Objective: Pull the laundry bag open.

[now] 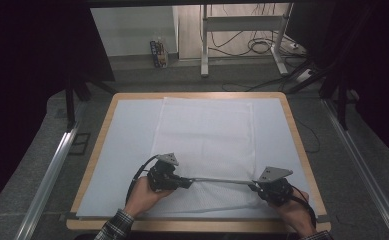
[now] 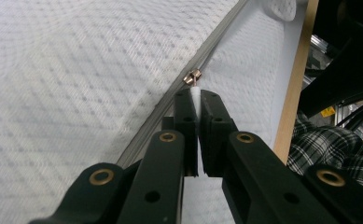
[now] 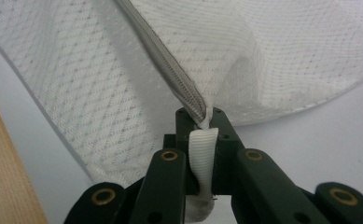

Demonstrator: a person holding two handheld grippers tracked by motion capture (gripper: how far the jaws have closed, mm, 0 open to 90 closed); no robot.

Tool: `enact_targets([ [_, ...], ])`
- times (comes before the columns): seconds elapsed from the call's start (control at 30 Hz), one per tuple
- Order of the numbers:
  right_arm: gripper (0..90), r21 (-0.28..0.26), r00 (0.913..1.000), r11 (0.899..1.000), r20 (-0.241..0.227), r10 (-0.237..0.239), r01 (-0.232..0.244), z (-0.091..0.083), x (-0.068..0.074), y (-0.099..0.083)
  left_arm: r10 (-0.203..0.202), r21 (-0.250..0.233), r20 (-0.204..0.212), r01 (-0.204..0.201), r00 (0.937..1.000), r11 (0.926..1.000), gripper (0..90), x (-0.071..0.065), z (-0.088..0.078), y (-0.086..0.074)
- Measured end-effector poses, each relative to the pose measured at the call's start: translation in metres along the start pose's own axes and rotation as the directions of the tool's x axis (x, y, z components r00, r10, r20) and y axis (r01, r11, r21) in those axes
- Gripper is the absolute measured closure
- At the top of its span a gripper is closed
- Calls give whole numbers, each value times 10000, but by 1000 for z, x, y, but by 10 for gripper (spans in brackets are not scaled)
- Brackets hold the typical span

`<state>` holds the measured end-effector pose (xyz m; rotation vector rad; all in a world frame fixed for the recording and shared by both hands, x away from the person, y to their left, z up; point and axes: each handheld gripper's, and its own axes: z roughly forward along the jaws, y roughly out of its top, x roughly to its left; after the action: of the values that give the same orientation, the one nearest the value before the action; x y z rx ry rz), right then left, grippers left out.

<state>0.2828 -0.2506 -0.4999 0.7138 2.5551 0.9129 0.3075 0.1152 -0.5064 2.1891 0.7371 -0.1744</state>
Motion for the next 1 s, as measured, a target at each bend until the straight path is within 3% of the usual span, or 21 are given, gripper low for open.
enact_targets([
  [1.0,844,39,10000,10000,8,-1,1,0,0,0,-590,-169,-622,581,9963,9982,873,8,-30,-32],
])
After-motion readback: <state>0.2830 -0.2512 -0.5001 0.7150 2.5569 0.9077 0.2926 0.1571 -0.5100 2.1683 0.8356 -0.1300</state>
